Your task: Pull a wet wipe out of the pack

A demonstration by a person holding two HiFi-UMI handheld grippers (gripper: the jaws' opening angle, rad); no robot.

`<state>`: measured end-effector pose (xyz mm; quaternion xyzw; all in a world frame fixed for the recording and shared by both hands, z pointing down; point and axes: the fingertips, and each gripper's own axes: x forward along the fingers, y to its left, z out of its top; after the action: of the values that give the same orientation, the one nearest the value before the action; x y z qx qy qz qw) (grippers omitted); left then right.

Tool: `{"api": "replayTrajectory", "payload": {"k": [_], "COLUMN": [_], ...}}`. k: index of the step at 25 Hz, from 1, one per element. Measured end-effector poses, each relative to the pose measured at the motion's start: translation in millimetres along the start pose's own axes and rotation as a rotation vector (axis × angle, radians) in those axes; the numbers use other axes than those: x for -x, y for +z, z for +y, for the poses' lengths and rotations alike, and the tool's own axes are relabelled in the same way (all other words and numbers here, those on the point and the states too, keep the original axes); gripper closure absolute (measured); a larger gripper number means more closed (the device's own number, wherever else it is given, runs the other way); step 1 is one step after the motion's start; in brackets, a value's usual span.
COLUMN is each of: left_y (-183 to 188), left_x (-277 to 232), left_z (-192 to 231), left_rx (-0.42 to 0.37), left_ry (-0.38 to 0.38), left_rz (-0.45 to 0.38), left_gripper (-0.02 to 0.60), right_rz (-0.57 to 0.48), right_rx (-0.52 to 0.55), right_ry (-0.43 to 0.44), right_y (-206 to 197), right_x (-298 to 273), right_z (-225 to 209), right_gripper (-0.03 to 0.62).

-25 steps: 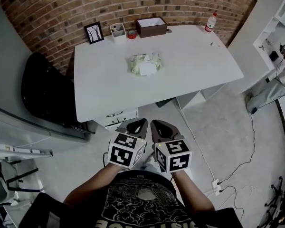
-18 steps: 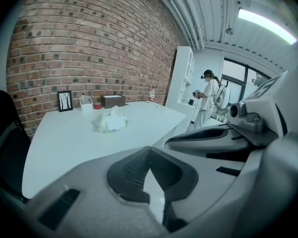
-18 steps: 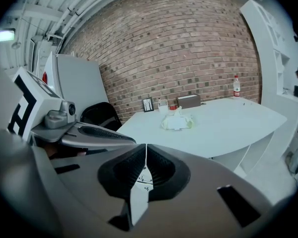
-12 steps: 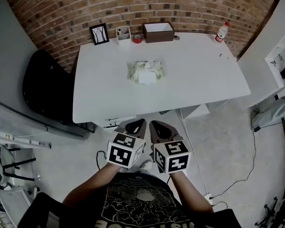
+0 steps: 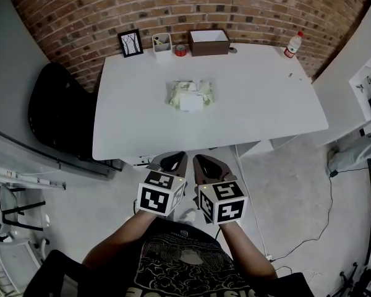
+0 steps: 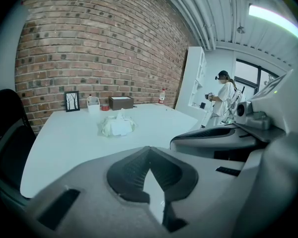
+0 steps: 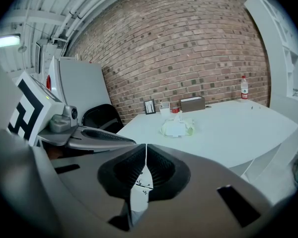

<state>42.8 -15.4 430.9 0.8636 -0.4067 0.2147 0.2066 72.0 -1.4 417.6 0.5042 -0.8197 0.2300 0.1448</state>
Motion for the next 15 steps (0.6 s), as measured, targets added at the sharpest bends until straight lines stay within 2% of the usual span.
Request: {"api": "replayTrajectory", "payload": {"k": [15], "left_y": [42], "left_x": [-61], "left_z": [53], "left_rx": [0.005], "left_ry": [-0.023], "left_rz": [0.0], "left_gripper": [0.571], "right_rz": [0.019], "right_rx": [0.011], "right_ry": [-0.04], "right_y": [41], "right_x": [-69], "right_z": [-34], "right_gripper": [0.575]}}
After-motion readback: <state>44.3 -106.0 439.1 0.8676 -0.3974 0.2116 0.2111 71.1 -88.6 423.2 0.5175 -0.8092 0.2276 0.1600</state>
